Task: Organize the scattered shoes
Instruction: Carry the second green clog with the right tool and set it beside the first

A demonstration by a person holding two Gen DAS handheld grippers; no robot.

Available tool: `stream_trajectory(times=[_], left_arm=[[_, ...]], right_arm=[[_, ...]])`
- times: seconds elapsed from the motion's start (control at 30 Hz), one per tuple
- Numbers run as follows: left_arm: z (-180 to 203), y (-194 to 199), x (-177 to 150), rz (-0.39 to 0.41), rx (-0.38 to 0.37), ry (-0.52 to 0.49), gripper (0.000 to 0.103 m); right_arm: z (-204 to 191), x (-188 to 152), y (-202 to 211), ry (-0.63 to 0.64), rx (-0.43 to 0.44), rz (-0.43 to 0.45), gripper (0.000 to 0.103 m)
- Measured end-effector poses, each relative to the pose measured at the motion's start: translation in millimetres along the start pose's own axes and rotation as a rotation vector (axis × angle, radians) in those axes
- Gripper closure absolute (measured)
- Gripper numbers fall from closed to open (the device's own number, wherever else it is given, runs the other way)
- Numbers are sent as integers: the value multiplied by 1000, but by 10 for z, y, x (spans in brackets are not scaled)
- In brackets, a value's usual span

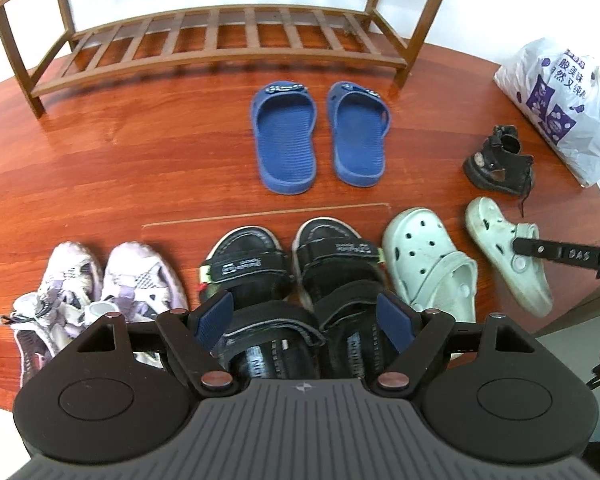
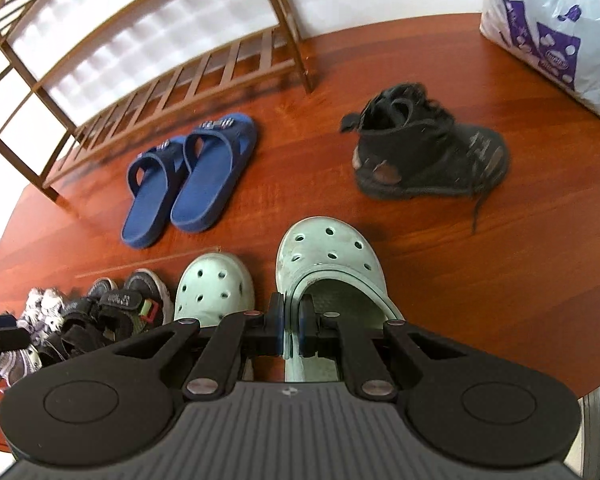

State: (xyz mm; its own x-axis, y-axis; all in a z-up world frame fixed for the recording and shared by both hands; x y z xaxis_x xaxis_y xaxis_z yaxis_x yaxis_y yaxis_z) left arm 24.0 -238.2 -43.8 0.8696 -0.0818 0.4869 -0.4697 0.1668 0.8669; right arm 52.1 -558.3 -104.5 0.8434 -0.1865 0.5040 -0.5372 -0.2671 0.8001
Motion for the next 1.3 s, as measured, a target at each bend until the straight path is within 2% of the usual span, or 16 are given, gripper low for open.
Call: stream_trajectory(times=[0.53, 0.77, 0.83, 0.9, 1.13, 1.3], left_arm=[[-397, 80, -148, 11, 18, 48, 23], [-512, 91, -201, 21, 6, 70, 23], [-540, 101, -215, 26, 3, 74, 23], [-561, 113, -226, 31, 1, 74, 23], [-621, 167, -240, 52, -4, 52, 22], [-647, 175, -239, 54, -18, 32, 21]], right_arm=[[-358, -239, -297, 75, -58, -22, 95], [-423, -209, -195, 100, -72, -15, 88], [-430, -198, -145, 96, -78, -16, 84], [-449, -193, -90, 94, -83, -13, 74], [-568, -176, 104, 104, -108, 9, 65], [-561, -142, 188, 71, -131, 30, 52]])
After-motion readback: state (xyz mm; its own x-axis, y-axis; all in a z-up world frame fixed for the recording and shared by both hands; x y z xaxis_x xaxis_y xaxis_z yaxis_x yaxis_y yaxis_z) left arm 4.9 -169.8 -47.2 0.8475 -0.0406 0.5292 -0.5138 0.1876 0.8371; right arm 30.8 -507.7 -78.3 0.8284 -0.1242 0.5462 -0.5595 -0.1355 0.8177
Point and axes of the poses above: each gripper's, at about its wrist camera, not at the fingertips, and y roughly against the way its jaws point, z to its right, x to its top, the point moved 3 cm from there along -y, roughly the way its jaws point, and after that the axes turned 3 degrees about -y, right-handed, at the moved point
